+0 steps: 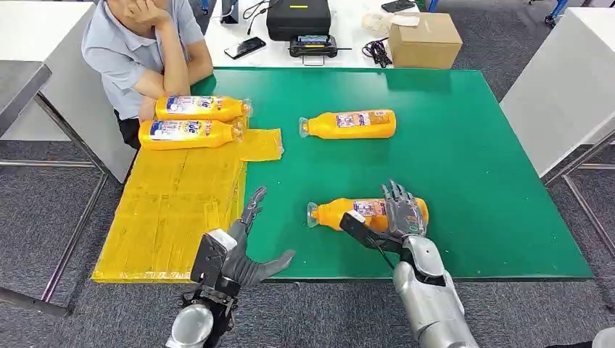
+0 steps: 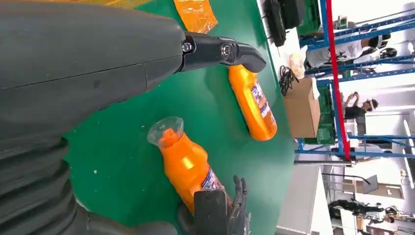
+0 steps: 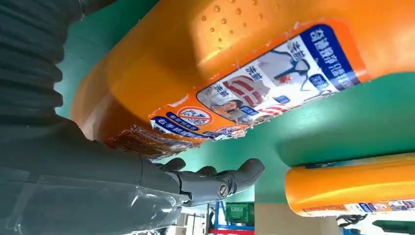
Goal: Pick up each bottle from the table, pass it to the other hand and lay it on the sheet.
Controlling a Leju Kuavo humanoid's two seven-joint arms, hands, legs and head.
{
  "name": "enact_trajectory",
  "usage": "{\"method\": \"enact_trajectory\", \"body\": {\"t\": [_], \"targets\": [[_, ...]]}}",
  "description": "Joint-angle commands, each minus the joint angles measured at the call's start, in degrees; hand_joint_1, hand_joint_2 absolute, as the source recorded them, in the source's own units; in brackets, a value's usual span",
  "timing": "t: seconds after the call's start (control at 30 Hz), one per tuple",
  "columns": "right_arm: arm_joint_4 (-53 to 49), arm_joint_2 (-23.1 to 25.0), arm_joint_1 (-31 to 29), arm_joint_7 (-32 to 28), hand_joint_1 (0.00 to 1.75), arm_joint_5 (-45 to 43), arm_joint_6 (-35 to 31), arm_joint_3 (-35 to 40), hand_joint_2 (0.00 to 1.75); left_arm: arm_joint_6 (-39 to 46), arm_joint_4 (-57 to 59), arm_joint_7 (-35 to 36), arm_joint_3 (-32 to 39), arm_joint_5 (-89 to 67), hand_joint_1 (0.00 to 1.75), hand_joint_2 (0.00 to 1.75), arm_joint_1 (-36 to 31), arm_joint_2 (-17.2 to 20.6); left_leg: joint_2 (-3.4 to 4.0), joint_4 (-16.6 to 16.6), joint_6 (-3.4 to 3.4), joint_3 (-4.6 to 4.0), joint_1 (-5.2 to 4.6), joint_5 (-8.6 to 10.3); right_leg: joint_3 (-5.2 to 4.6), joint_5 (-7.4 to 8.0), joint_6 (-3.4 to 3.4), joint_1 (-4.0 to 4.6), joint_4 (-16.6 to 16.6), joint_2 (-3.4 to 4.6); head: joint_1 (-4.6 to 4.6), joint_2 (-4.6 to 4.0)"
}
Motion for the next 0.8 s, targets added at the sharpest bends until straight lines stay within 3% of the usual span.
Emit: {"method": "enact_trajectory", "body": {"t": [0.03, 0.07, 0.1, 0.13, 0.17, 0.37, 0.8], "targets": [[9.7, -1.2, -4.3, 0.1, 0.0, -0.5, 2.6, -0.7, 1.75, 0.0, 4.5, 0.3, -1.4, 0.0, 0.0, 1.75, -3.0, -0.7, -0.01, 0.0, -0.11, 0.25, 0.08, -0.09, 0.28, -0.09, -0.15, 0.09, 0.0, -0.06, 0.02, 0.0], [10.9, -1.3, -4.6, -0.4, 0.0, -1.4, 3.1, -1.1, 1.75, -0.2, 4.9, 0.2, -1.6, 0.1, 0.0, 1.75, -3.3, -0.7, 0.01, 0.1, -0.17, 0.37, 0.11, -0.17, 0.41, -0.16, -0.21, 0.13, 0.0, -0.05, 0.02, 0.0], [12.6, -1.8, -5.1, -0.6, 0.33, -1.9, 3.8, -1.3, 1.75, -0.4, 5.3, 0.1, -1.8, 0.3, 0.0, 1.75, -3.5, -0.7, 0.0, 0.0, -0.16, 0.37, 0.1, -0.15, 0.41, -0.14, -0.2, 0.12, 0.0, -0.06, 0.02, 0.0], [13.8, -2.1, -5.3, -1.5, 1.4, -2.5, 4.0, -1.4, 1.75, -0.6, 5.8, 0.0, -2.0, 0.5, 0.0, 1.75, -3.8, -0.7, -0.01, 0.0, -0.15, 0.38, 0.1, -0.13, 0.42, -0.13, -0.19, 0.11, 0.0, -0.07, 0.02, 0.0], [14.2, -2.4, -5.1, -1.7, 1.75, -2.6, 3.7, -1.4, 1.75, -0.6, 6.0, 0.0, -2.0, 0.5, 0.0, 1.75, -3.9, -0.7, -0.06, 0.0, -0.11, 0.26, 0.07, -0.08, 0.32, -0.09, -0.14, 0.09, 0.0, -0.11, 0.02, 0.0], [19.6, -3.5, -5.7, -3.7, 1.75, -4.8, 3.6, -1.4, 1.75, -0.8, 7.7, -0.5, -2.7, 1.4, 0.0, 1.75, -4.8, -0.7, -0.18, -0.1, -0.09, 0.45, 0.09, -0.03, 0.52, -0.07, -0.13, 0.11, -0.1, -0.23, 0.02, 0.0], [20.8, -3.7, -4.8, -5.9, 1.75, -7.8, 3.7, -1.7, 1.75, -1.1, 8.9, -0.5, -3.1, 1.8, 0.0, 1.75, -5.2, -0.7, -0.25, -0.1, -0.07, 1.15, 0.11, -0.12, 0.63, -0.18, -0.14, 0.13, -0.2, -0.29, 0.0, 0.0]]}}
